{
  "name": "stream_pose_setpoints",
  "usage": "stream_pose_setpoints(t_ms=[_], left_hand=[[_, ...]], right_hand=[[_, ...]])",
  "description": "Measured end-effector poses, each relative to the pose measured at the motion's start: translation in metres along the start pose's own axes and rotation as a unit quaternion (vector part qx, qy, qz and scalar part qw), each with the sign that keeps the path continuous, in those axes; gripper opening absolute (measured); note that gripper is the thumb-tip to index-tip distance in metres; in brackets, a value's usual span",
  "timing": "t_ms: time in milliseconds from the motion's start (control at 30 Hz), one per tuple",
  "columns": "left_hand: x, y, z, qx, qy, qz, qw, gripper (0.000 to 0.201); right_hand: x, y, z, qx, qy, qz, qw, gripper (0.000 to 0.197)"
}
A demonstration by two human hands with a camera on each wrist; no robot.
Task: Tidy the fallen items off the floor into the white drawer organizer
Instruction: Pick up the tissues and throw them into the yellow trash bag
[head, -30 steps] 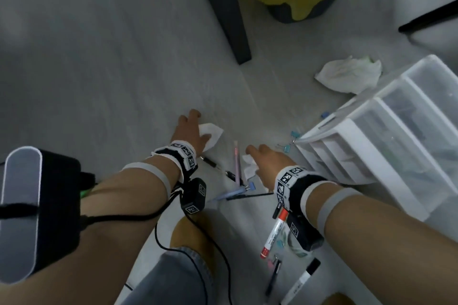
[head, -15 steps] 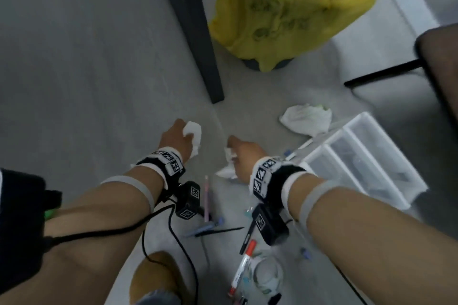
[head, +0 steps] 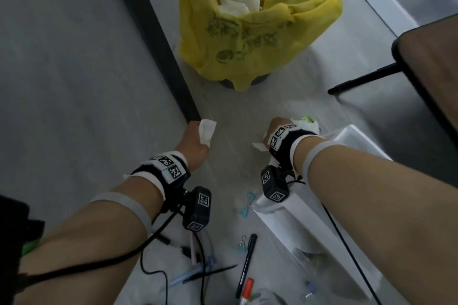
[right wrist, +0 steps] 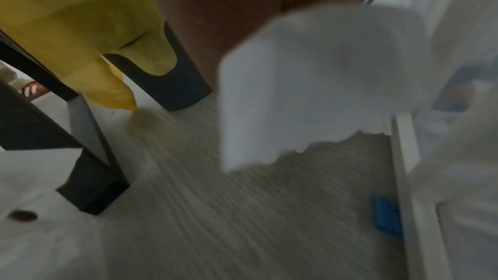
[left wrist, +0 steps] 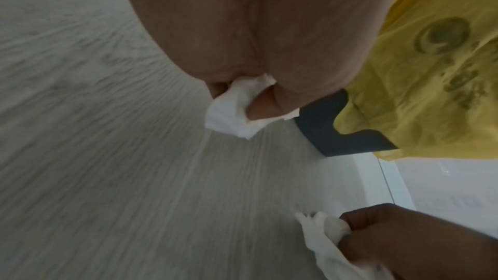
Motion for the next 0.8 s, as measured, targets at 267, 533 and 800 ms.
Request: stream_pose_setpoints(t_ms=[267,533,800], left_hand=[[-0.005,-0.013,-0.024,-0.054,0.093,0.024,0.994,0.037],[-0.011,-0.030,-0.025,-0.047,0.028,0.077,0.995,0.038],[-0.039,-0.032,0.054,0.007,-0.206,0.050,0.977,0.034]], right_hand=[[0.011,0.048,0.010,0.032,0.195,0.040,0.980,0.024],[0.009,0.062,0.021,0.059,0.413,0.179,0.891,0.032],[-0.066,-0.002,0.010,-0.113,0.607,0.185,0.764,0.008]])
Point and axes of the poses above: each hand's wrist, its own y-axis towards the middle knuckle, its own x-axis out of the palm, z = x × y, the point moved 4 cm from there along y, towards the middle knuckle, and after that the axes turned 14 degrees about y, right-handed, at the moved point
